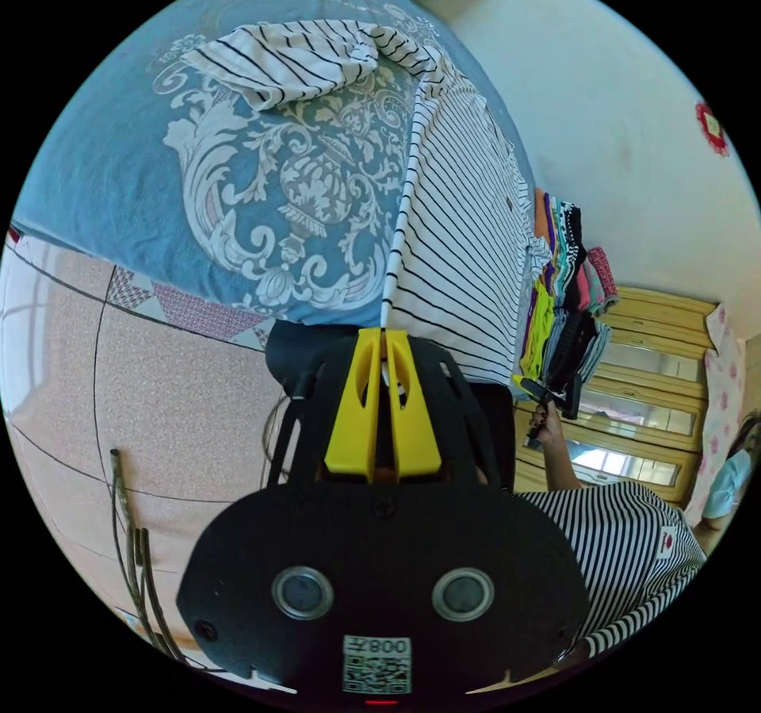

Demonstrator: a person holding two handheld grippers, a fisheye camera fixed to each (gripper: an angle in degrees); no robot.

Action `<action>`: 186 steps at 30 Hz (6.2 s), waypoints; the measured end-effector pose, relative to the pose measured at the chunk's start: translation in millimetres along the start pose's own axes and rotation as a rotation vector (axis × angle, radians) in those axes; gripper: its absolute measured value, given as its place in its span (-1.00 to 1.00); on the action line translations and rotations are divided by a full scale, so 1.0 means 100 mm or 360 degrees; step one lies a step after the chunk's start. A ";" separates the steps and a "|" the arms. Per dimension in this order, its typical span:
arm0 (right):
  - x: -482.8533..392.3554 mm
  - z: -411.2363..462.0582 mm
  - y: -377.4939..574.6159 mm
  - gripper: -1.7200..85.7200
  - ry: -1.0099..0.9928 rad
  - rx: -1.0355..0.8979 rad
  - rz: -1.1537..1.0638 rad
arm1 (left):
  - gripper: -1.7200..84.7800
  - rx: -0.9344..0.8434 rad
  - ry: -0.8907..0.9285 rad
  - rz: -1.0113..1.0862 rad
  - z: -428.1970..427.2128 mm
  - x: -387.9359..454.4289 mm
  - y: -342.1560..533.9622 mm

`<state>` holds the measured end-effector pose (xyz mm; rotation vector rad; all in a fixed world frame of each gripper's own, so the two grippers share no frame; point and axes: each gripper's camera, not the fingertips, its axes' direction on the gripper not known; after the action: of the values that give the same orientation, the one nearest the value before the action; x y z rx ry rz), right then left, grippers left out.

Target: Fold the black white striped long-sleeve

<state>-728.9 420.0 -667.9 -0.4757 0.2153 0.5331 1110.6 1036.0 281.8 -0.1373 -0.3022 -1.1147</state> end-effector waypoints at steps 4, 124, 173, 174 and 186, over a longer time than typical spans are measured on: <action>0.08 0.00 0.07 -0.84 -0.0093 0.0024 0.0028 | -0.94 -0.0009 0.0005 0.0007 0.00 0.21 0.06; -5.64 -0.55 -3.56 -0.95 -0.2235 0.0458 -0.0089 | -0.92 -0.0014 0.1667 0.0090 1.04 2.31 -3.73; -9.95 -3.06 -6.47 -0.96 0.0464 0.0091 -0.1585 | -0.89 0.0256 -0.0138 0.0567 -0.32 3.13 -4.31; -9.91 -3.17 -6.50 -0.96 0.0463 0.0133 -0.1563 | -0.90 0.0263 -0.0128 0.0573 -0.36 3.17 -4.29; -9.64 -3.28 -6.75 -0.96 0.0315 0.0173 -0.1555 | -0.88 0.0371 -0.0023 0.0522 -1.01 3.63 -4.20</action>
<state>-1204.9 -670.4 -393.1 -0.4679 0.1740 -0.4801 897.4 513.3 279.6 0.0128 -0.4047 -0.7479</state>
